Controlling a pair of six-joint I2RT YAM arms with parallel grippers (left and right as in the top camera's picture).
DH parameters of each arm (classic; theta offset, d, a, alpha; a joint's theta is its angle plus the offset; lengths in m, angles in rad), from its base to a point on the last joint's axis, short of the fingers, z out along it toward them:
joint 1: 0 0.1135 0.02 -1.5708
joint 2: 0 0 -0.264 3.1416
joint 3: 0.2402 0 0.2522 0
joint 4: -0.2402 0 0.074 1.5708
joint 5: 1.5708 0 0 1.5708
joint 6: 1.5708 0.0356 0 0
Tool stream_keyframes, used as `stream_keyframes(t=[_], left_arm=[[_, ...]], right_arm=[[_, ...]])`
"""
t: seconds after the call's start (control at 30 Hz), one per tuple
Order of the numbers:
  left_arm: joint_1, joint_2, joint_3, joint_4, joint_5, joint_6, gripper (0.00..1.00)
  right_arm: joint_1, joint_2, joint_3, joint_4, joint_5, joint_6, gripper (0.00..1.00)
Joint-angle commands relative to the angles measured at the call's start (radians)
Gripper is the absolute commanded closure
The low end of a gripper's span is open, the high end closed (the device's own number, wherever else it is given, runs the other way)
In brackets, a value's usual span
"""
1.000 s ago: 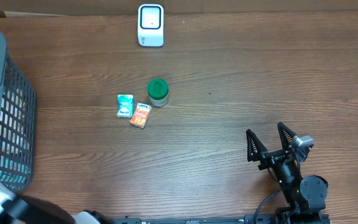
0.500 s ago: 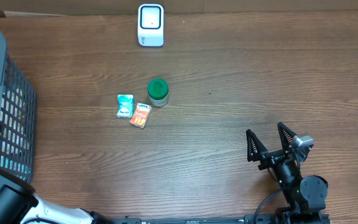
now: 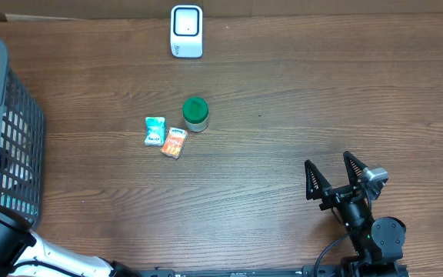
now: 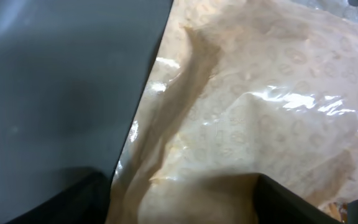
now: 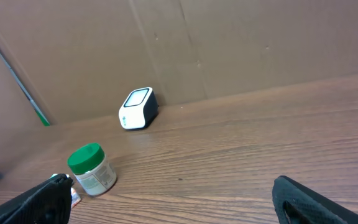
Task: Scan the item barcode
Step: 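Reach the left gripper into the basket and grasp the beige snack bag, then lift the snack bag out and set it down right of the packs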
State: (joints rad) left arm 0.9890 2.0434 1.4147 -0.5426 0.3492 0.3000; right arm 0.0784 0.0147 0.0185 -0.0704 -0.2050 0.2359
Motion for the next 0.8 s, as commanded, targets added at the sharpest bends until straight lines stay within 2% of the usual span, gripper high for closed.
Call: stream_keyframes(t=[0.0, 0.07, 0.27, 0.33, 0.6, 0.77], left_arm=[[-0.015, 0.062, -0.013, -0.034, -0.004, 0.036, 0.36], [-0.019, 0.061, -0.013, -0.037, -0.004, 0.034, 0.47], [-0.021, 0.047, -0.009, -0.064, -0.007, 0.032, 0.89], [-0.021, 0.031, -0.007, -0.072, -0.016, 0.016, 0.96], [-0.019, -0.13, 0.065, -0.089, -0.019, -0.144, 0.96], [-0.019, -0.315, 0.17, -0.089, -0.028, -0.331, 0.96]], right_arm=[[-0.007, -0.011, -0.011, 0.006, 0.005, -0.001, 0.0], [-0.007, -0.011, -0.011, 0.006, 0.005, -0.001, 0.0], [-0.007, -0.011, -0.011, 0.006, 0.005, -0.001, 0.0], [-0.007, -0.011, -0.011, 0.006, 0.005, -0.001, 0.0], [-0.007, -0.011, -0.011, 0.006, 0.005, -0.001, 0.0], [-0.007, -0.011, -0.011, 0.006, 0.005, -0.001, 0.0]])
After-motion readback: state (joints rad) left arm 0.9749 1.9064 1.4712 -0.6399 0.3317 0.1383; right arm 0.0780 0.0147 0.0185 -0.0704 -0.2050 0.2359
